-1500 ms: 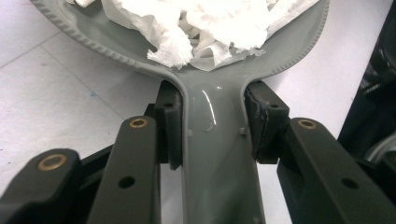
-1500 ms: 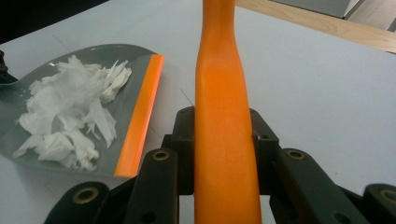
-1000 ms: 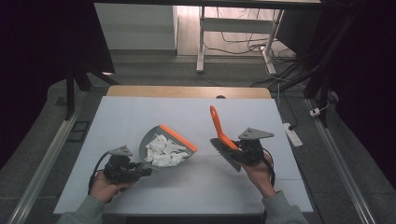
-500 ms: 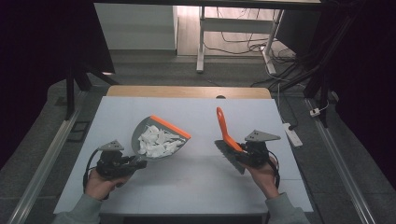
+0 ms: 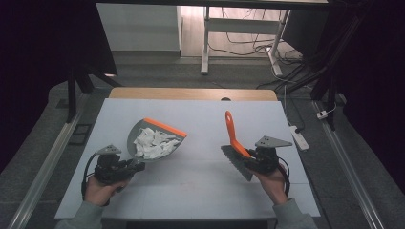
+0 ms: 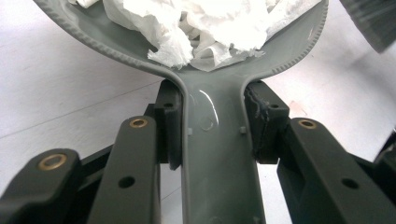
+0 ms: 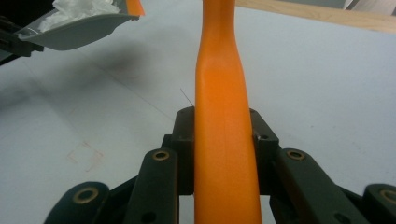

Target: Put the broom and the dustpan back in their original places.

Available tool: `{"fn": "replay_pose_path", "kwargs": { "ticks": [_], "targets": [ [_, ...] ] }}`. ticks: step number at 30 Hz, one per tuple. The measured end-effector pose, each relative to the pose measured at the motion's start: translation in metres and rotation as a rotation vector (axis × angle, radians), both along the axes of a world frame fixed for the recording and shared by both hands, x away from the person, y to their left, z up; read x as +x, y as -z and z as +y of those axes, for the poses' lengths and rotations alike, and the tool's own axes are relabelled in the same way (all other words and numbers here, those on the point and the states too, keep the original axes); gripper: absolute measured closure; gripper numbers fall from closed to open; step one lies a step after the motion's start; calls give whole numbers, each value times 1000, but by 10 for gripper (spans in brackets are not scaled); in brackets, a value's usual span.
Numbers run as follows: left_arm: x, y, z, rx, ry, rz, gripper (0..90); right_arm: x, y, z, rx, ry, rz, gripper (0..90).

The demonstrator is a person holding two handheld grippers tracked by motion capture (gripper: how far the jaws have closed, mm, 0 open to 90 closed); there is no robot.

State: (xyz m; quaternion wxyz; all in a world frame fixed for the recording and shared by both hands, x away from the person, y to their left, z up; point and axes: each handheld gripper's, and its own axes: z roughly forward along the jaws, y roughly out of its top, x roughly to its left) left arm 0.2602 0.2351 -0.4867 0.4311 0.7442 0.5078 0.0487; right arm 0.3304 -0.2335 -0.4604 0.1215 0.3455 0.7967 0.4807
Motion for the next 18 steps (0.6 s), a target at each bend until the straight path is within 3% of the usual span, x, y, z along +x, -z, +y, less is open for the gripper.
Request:
{"fn": "replay_pose_path", "kwargs": {
  "ticks": [9, 18],
  "targets": [
    [-4, 2, -7, 33, -82, 2, 612, 0, 4, -1, 24, -4, 43, 700],
    [-6, 13, -2, 22, -173, 29, 612, -6, 7, -3, 32, -10, 75, 700]
  ]
}}
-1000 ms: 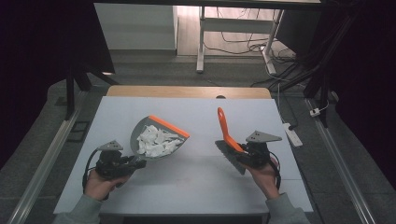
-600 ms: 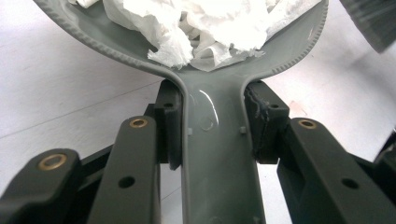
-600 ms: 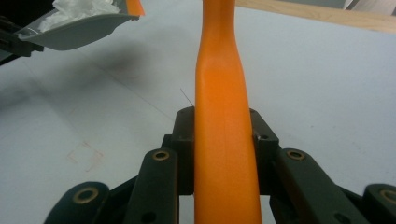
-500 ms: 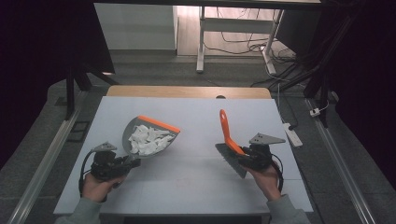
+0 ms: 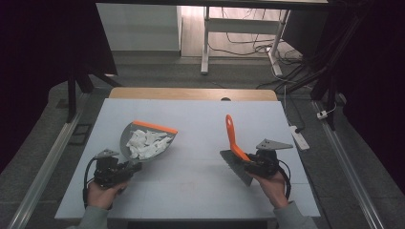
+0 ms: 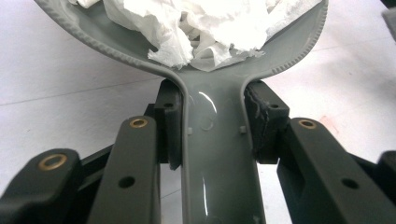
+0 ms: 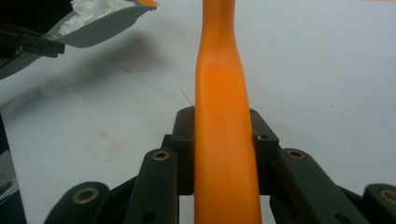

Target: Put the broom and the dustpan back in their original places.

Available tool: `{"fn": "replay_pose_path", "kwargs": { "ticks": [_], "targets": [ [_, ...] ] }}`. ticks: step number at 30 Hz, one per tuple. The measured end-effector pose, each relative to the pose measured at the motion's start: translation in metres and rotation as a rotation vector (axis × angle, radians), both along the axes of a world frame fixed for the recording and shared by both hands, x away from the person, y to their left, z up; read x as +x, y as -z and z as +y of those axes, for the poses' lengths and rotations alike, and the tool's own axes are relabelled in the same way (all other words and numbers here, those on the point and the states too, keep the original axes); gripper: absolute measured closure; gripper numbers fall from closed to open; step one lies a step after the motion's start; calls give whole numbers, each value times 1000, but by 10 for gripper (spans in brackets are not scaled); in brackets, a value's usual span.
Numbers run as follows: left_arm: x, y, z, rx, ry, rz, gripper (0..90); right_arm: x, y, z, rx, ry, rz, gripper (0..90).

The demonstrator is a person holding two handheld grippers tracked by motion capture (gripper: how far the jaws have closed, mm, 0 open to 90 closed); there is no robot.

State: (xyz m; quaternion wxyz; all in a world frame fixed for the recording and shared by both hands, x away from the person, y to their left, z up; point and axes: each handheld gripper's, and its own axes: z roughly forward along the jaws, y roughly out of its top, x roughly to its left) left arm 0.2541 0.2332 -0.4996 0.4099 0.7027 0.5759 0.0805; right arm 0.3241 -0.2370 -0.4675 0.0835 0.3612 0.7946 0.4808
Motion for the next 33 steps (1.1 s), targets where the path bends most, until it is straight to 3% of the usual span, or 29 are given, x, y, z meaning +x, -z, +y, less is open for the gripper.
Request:
{"fn": "replay_pose_path", "kwargs": {
  "ticks": [5, 11, 21, 27, 33],
  "targets": [
    [3, 7, 4, 15, -56, 16, 612, -2, 4, -3, -1, 13, 39, 700],
    [8, 14, 4, 22, -62, 39, 612, 2, 11, -4, 14, 26, 103, 700],
    [12, 23, 6, 29, -91, 64, 612, 7, 22, 0, -20, 22, 162, 699],
    [16, 25, 6, 36, -98, 70, 612, 15, 30, -5, -54, 72, 212, 699],
    [17, 27, 7, 39, -101, 78, 611, 19, 31, -7, -117, 92, 180, 684]
  ]
}}
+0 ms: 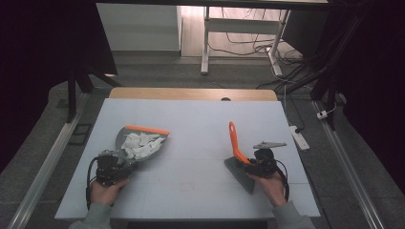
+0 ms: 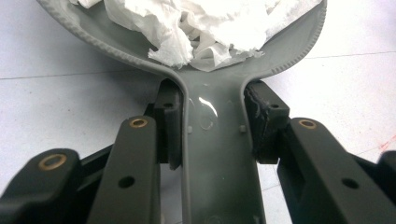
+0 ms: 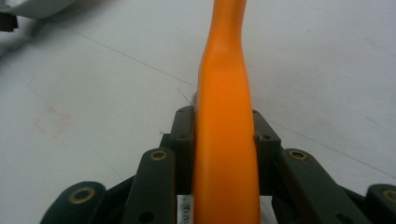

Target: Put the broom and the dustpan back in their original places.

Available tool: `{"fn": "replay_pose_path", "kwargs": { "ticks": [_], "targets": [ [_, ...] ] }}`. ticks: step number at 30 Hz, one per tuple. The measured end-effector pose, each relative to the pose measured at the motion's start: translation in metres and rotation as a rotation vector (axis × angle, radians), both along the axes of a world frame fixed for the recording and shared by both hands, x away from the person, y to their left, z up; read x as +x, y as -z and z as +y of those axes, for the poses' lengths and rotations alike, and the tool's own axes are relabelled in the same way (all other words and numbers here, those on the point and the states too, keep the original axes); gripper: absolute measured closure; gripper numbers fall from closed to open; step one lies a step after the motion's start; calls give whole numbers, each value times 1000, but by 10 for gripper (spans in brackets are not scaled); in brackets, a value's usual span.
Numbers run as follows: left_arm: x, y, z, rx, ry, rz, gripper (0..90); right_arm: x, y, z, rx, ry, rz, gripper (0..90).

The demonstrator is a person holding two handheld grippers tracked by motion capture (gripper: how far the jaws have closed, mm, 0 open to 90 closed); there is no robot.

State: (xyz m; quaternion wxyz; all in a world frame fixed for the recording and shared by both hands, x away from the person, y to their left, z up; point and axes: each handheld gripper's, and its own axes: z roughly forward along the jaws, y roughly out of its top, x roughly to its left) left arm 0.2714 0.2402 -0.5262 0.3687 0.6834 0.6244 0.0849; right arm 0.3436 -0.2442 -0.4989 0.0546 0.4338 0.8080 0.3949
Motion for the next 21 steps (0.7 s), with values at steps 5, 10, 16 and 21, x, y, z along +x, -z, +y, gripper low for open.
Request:
{"fn": "replay_pose_path", "kwargs": {
  "ticks": [5, 10, 16, 21],
  "targets": [
    [2, 2, 0, 1, -5, 10, 611, 4, 2, -2, -26, 2, -13, 653],
    [3, 3, -3, 10, -8, 20, 610, 8, 4, -6, -38, 2, -14, 618],
    [4, 6, -4, 19, -14, 38, 608, 11, 7, -8, -60, 4, -7, 577],
    [5, 6, -9, 29, -25, 46, 607, 13, 9, -7, -88, 8, -10, 531]
  ]
}}
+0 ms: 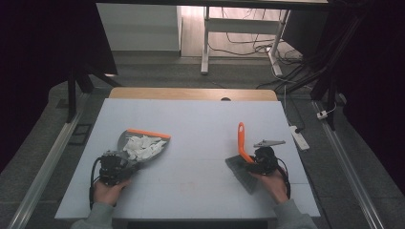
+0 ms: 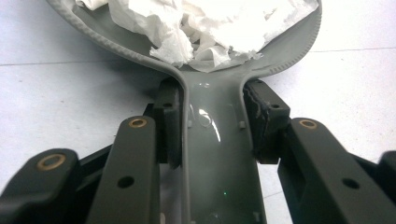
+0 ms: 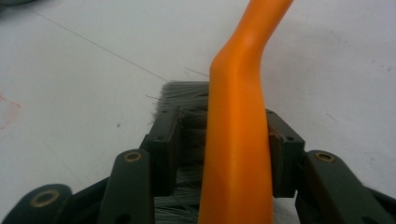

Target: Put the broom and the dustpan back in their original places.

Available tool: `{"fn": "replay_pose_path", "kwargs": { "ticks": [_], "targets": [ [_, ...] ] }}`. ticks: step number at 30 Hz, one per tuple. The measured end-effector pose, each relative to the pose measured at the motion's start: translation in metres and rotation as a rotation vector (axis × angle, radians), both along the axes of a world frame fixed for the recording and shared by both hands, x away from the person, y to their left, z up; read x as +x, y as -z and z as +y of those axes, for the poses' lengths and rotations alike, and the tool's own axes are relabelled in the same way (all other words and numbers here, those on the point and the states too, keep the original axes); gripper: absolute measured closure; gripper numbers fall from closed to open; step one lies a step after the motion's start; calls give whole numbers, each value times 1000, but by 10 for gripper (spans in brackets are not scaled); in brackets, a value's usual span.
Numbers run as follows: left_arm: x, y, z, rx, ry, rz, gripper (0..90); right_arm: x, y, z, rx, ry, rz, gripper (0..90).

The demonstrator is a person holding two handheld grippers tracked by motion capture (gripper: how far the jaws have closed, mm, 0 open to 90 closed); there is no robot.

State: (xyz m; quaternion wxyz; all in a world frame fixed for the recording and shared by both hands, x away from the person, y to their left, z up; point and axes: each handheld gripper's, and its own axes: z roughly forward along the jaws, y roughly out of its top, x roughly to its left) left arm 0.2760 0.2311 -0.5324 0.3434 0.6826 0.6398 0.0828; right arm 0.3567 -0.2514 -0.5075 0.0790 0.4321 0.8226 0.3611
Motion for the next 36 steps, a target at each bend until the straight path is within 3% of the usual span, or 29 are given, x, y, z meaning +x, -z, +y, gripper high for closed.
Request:
{"fn": "replay_pose_path", "kwargs": {
  "ticks": [13, 17, 24, 30, 36],
  "targets": [
    [-2, 0, -8, -7, 12, 7, 591, 5, 5, -3, -51, 34, 14, 425],
    [-3, -1, -9, -14, 22, 0, 532, 3, 3, -2, -103, 57, -47, 389],
    [-9, -5, -5, 4, 33, -30, 374, 1, 0, -4, -107, 58, -81, 379],
    [-18, -15, -3, 52, 52, -82, 336, -4, -5, -3, -94, 40, -138, 380],
    [-24, -28, -3, 86, 116, -146, 339, -9, -10, -2, -78, -17, -173, 383]
  ]
}}
